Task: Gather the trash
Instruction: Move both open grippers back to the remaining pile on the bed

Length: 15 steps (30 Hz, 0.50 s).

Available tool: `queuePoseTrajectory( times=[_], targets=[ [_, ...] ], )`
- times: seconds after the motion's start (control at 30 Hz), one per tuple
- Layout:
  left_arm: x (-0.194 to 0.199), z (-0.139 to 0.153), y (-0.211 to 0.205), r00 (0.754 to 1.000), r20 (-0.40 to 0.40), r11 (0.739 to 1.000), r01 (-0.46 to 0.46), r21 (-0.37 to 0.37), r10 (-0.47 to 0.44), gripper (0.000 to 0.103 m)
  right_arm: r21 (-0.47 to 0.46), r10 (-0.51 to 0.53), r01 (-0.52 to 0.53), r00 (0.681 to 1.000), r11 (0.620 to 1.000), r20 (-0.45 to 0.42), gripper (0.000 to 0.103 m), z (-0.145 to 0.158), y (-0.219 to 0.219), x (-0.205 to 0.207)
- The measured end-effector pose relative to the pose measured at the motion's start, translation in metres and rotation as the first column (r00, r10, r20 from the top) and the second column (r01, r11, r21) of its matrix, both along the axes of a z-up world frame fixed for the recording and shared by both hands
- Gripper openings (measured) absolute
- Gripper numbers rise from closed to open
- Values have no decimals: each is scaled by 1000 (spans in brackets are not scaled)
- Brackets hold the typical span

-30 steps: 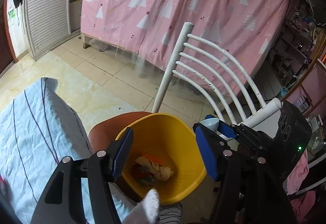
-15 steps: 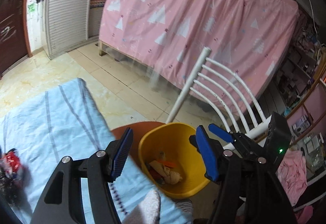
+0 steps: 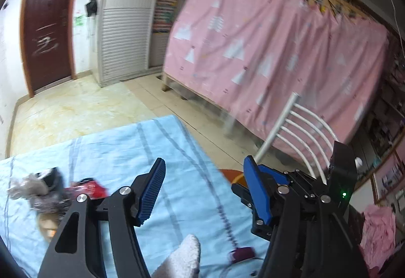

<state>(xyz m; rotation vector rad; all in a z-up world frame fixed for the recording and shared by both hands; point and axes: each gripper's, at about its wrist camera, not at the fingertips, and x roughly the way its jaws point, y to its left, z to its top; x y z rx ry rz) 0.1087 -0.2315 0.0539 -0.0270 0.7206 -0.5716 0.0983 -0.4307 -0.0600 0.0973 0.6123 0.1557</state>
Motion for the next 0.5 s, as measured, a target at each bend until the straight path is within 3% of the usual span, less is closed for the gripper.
queuePoseTrajectory(
  times=[0.4, 0.5],
  targets=[
    [20, -5, 112, 991, -11, 990, -136, -35, 136, 65, -67, 129, -130, 991, 989, -15, 67, 15, 81, 26],
    [26, -9, 134, 986, -15, 985, -169, -28, 168, 65, -78, 158, -159, 987, 984, -23, 72, 14, 99, 34]
  ],
)
